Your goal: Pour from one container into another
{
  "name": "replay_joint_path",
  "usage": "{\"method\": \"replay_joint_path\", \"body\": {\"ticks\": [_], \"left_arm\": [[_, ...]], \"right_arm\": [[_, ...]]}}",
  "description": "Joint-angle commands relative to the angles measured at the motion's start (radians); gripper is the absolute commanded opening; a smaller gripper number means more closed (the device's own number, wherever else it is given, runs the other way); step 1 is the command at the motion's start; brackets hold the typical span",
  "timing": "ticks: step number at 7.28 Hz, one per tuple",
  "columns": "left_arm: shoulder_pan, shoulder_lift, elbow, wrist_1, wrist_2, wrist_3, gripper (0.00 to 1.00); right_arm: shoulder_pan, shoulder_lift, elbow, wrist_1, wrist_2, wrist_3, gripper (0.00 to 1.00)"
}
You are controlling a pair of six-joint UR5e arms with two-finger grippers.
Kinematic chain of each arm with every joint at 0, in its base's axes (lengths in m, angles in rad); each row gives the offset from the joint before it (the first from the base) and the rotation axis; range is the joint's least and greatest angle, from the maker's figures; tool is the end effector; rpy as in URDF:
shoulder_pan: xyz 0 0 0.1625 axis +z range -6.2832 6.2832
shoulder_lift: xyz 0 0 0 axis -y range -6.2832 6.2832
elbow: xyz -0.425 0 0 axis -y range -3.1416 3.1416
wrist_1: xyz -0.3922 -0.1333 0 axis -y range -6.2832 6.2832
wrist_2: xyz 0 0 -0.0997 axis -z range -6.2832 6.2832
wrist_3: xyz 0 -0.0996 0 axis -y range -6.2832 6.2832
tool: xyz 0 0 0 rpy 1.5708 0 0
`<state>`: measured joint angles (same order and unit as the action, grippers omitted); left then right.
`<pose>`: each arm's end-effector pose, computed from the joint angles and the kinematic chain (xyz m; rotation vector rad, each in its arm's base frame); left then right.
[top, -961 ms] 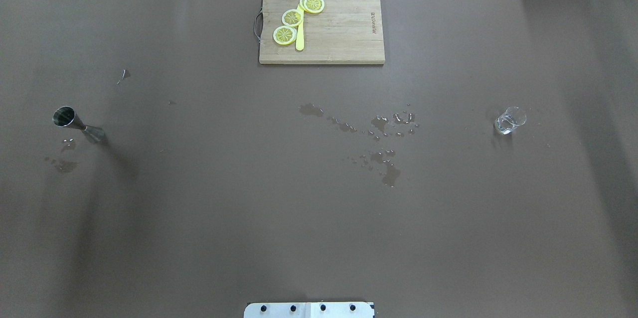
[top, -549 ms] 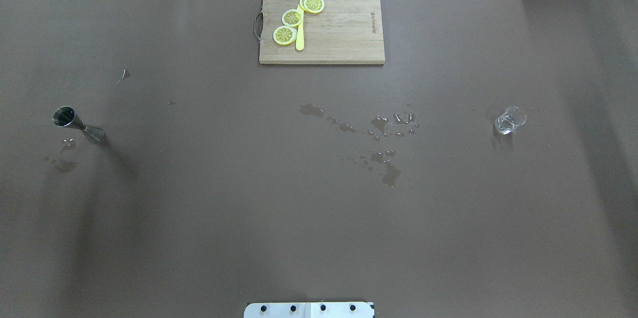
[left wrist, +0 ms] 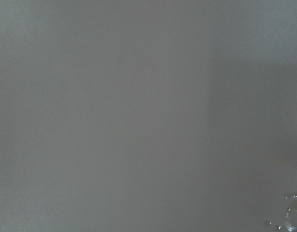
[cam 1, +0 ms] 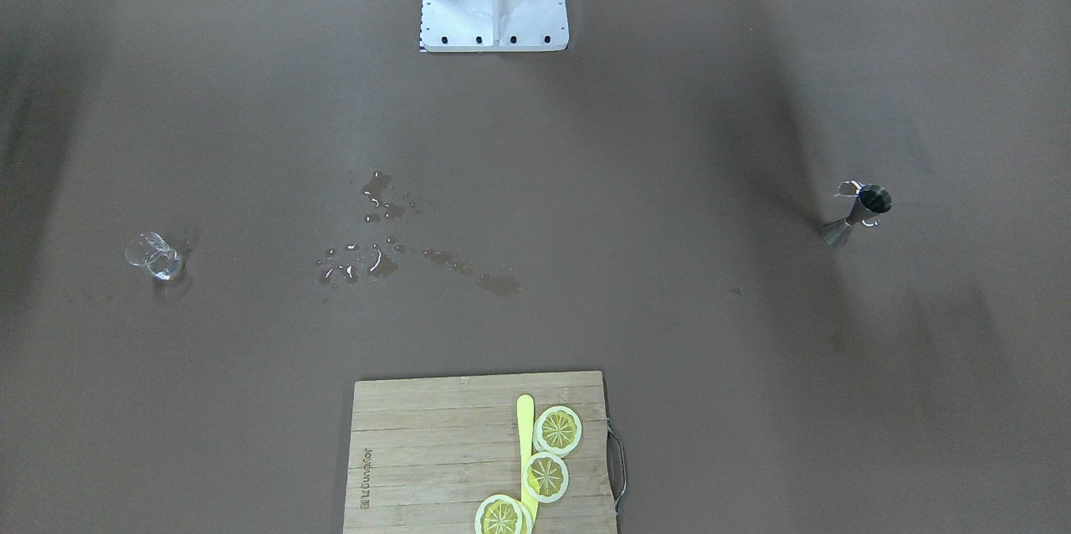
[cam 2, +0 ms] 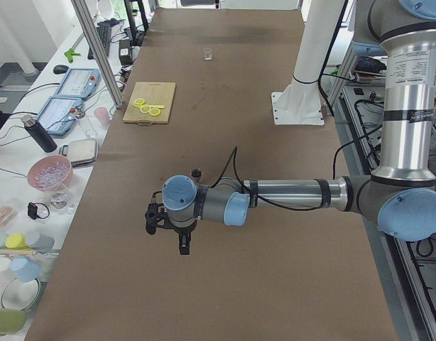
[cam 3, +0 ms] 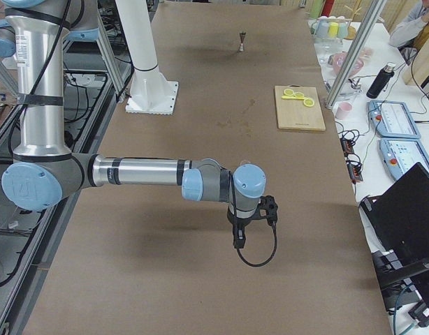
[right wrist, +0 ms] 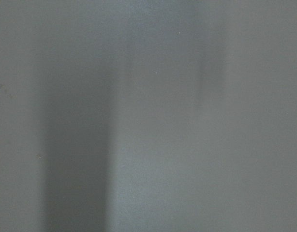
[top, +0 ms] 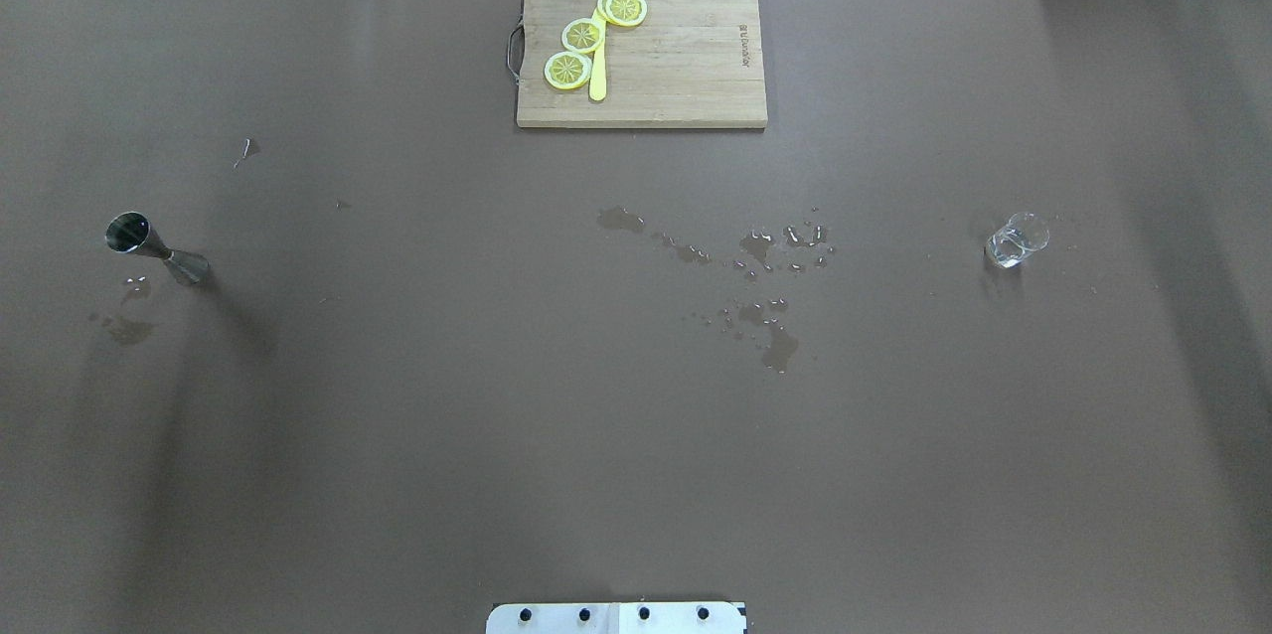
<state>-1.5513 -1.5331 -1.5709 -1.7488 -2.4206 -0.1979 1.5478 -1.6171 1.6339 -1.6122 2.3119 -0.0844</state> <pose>-0.0490 -0.4849 0.6531 0.0391 0.8580 -0.1077 0.0552 -0.4717 0.6564 -0.0007 -0.7417 -0.0933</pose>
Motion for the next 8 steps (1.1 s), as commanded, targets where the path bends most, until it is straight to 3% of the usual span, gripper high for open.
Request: {"method": "replay_joint_path", "body": {"ticks": [1,8], "left_arm": [[-0.001,0.001,0.000,0.000,0.000,0.000,0.99],[0.000,-0.012,0.009,0.000,0.000,0.000,0.99]], "right_arm": [[0.000,-0.001,0.000,0.000,0.000,0.000,1.00],[-0.002,0.003,-0.002,0.000,0.000,0.000,1.00]]}}
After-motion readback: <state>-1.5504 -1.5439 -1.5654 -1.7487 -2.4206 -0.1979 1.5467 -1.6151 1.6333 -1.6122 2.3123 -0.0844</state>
